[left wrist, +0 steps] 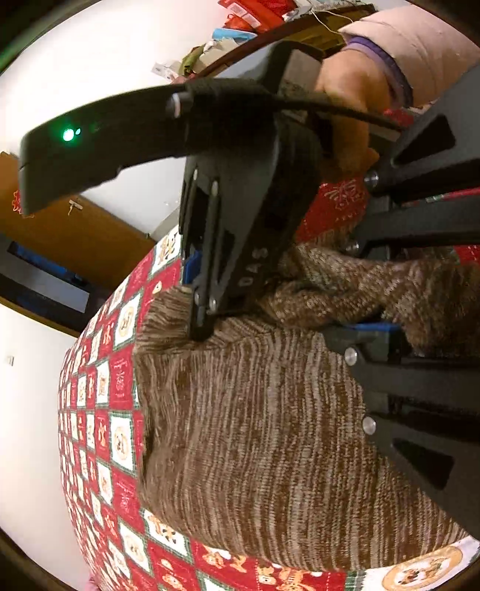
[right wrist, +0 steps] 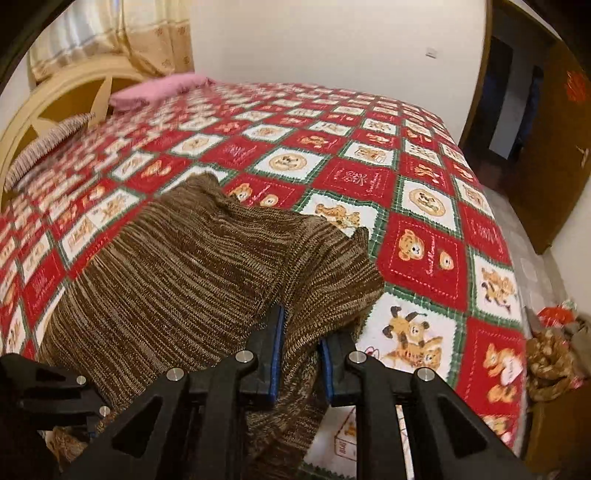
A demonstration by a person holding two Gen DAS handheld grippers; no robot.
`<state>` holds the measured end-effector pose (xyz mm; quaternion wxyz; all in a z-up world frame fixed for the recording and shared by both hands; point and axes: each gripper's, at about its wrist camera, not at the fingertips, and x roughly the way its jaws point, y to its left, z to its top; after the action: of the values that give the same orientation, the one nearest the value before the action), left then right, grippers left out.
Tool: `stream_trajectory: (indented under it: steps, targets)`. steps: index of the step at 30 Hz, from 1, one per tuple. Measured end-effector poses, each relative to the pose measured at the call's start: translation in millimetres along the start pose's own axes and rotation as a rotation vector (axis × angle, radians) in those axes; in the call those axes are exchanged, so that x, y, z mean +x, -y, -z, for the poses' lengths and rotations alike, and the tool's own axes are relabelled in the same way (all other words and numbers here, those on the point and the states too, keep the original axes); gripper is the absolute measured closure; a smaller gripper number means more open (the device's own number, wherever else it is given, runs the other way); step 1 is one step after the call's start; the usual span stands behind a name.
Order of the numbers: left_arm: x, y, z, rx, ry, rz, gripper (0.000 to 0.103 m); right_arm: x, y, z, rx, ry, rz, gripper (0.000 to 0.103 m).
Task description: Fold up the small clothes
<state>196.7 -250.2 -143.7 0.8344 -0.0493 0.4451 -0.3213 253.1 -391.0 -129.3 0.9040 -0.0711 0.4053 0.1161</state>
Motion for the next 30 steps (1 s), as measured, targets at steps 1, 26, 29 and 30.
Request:
stream_trajectory:
  steps: [1,26,29,30]
  targets:
    - [1,1,0,0.003,-0.001,-0.001,0.087,3,-3,-1,-0.007,-0.002,0.009,0.086]
    - [-80,-69,16,0.079,0.091,-0.194,0.034,-120,-42,56,0.202,0.123,-0.003,0.062]
    - [-61,-69,29,0.090,0.028,-0.291,0.034,-114,-65,56,0.157,0.127,-0.047,0.062]
    - [-58,-72,35,0.071,-0.005,-0.298,0.033,-106,-72,56,0.128,0.099,-0.062,0.062]
